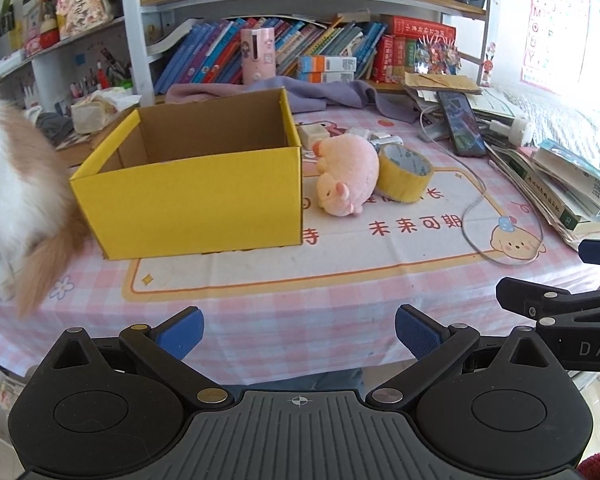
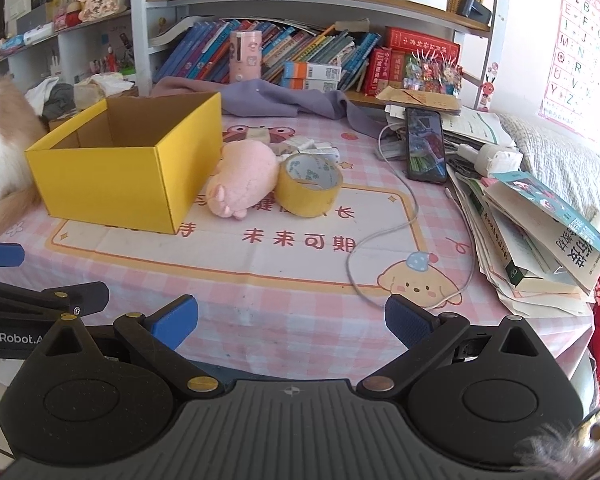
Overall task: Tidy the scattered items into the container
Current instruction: 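Reach the left tool to the pink plush pig while the right tool reaches the yellow tape roll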
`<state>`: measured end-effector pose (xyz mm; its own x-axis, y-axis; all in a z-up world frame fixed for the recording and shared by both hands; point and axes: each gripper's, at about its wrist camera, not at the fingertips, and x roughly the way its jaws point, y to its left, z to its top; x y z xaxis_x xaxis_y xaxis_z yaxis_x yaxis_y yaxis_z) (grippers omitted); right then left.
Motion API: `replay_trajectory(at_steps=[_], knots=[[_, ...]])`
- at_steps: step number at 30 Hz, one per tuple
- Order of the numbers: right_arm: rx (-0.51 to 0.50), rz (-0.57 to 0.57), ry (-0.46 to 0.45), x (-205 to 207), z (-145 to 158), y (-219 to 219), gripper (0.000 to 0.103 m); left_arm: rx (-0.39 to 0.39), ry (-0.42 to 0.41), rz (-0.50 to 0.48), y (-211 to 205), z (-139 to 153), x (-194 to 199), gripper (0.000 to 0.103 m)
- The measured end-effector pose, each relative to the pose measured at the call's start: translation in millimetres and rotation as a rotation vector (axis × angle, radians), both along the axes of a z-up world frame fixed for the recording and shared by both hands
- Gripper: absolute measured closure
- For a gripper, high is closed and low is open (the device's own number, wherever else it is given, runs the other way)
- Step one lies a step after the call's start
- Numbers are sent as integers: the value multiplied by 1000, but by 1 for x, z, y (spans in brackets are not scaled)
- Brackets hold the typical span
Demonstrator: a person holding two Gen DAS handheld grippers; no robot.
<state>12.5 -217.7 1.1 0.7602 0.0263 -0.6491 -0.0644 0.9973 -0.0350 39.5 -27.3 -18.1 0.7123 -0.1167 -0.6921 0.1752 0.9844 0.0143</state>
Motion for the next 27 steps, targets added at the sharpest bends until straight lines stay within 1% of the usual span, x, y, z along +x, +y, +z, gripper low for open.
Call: replay_trajectory(at_steps=[2,4,6,9,12,14,16,19,24,27], knots=[[7,1,-3,4,-1,-3,2,4,-14,-12,-3,0,3,4],[16,4,-10,9,-1,-5,5,20,-39,-27,-9,2,6,7],[25,4,-19,15,-1,-9,9,44,-73,-44,-15,4,9,8],[40,-2,-32,26,0,-16,10,83,-130,-76,-26,8,14,13],[49,-12,-34,39,0,-24,12,122,-180,-111,-39,11,21,13],[53,-19,-28,49,-1,-31,12,141,-199,-134,-48,11,29,13],[58,-24,-22,61,-1,-37,12,152,-207,-148,-56,12,39,14],[63,-19,-22,78,0,-47,12,149,-206,-150,-65,12,53,14],[74,24,-12,109,4,-60,12,146,-189,-143,-78,12,76,14],[85,51,4,130,4,-68,12,177,-192,-138,-88,12,86,15]])
